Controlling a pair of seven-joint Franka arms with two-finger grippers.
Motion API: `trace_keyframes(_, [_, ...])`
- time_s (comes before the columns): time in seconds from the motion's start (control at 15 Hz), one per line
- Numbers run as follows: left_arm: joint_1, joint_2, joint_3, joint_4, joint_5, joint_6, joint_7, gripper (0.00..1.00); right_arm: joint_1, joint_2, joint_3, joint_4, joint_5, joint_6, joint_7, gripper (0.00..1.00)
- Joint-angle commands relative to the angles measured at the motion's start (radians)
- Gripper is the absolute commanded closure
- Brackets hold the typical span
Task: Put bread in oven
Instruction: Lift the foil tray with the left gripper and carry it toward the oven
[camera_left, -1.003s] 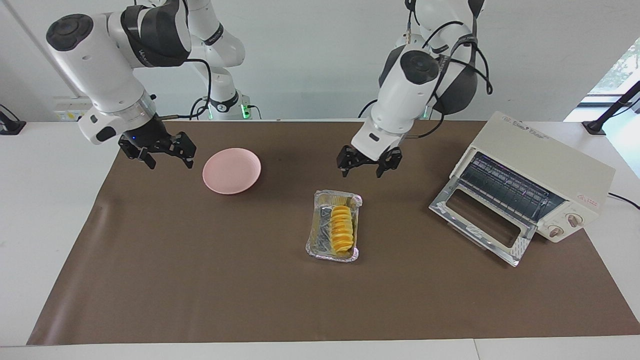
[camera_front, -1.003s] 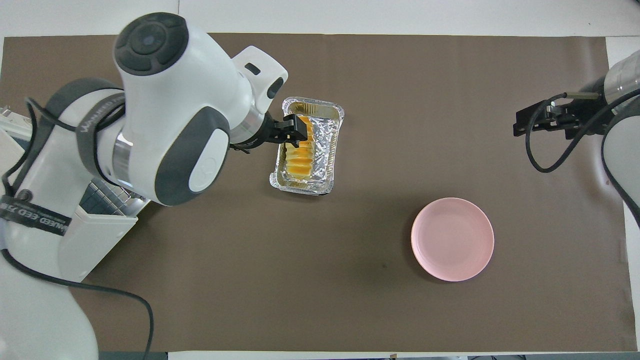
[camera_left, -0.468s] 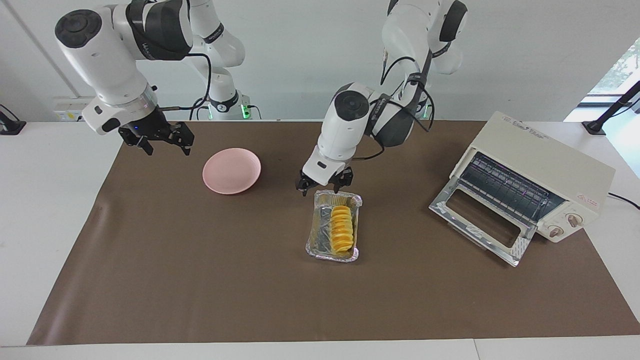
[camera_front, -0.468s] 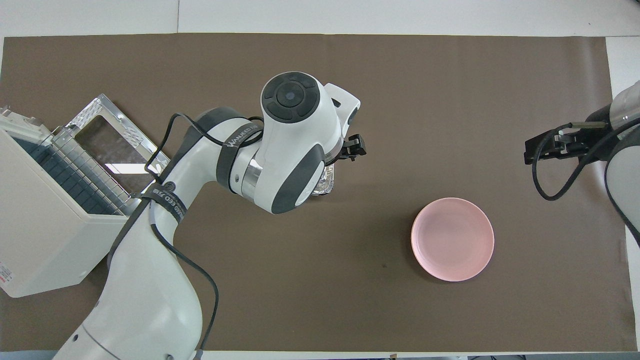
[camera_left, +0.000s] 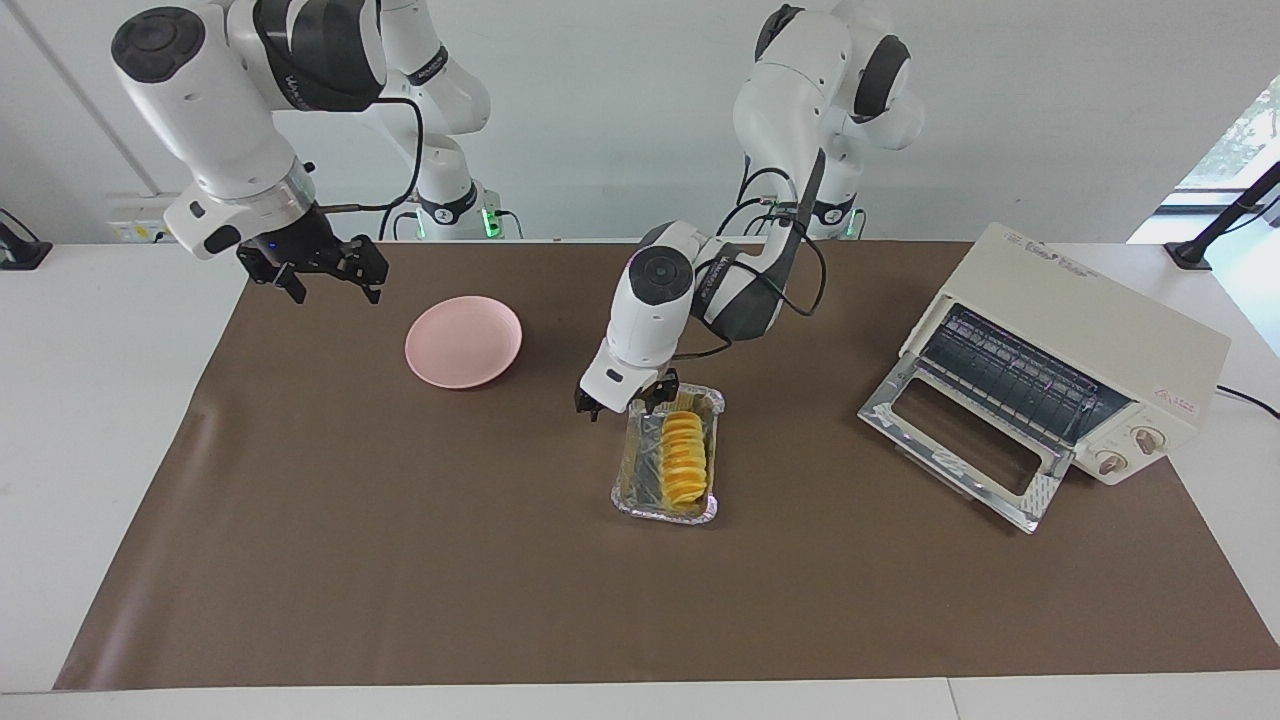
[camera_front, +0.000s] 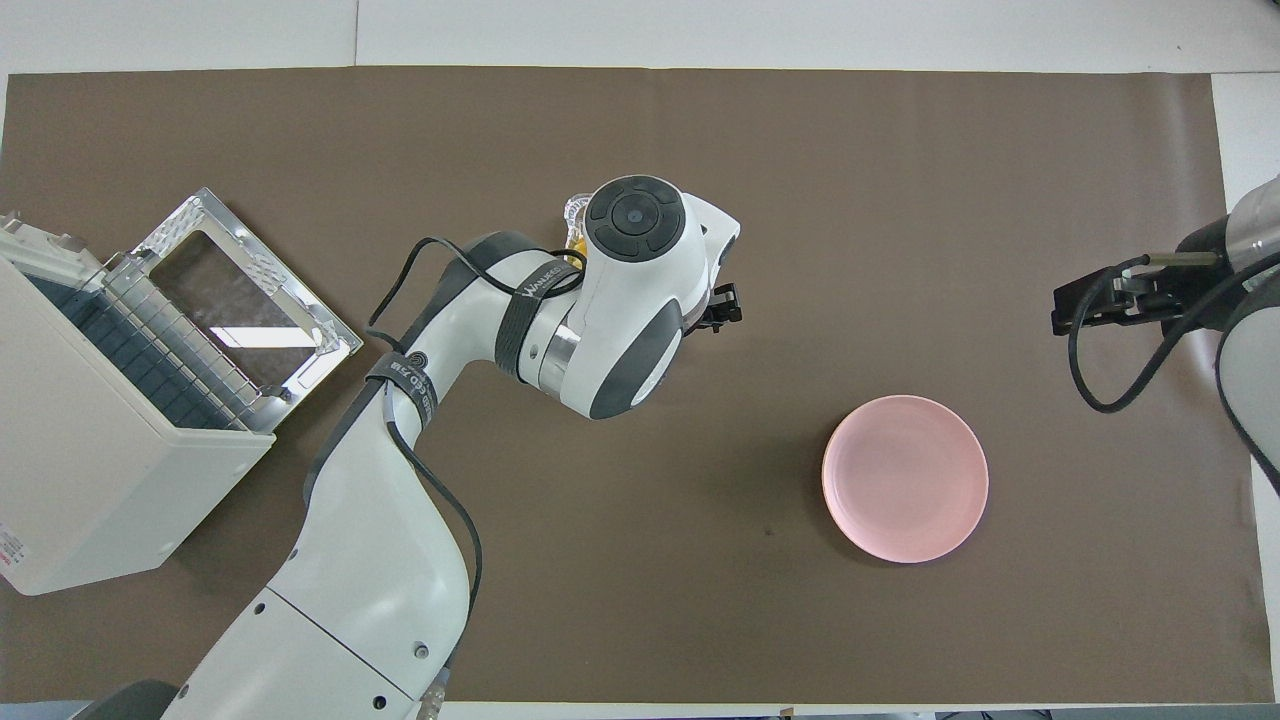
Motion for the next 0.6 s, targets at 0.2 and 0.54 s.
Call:
trace_keyframes(0.2, [-0.032, 0.038, 0.019, 0.026, 0.015, 0.013, -0.054, 0.26, -0.023, -0.023, 0.016, -0.024, -0.016, 0.000, -0.024, 0.00])
trace_keyframes(0.54, [-0.023, 0.051, 0.021, 0.026, 0.012, 0.021, -0.060, 0.52, -0.023, -0.023, 0.016, -0.023, -0.016, 0.000, -0.024, 0.00])
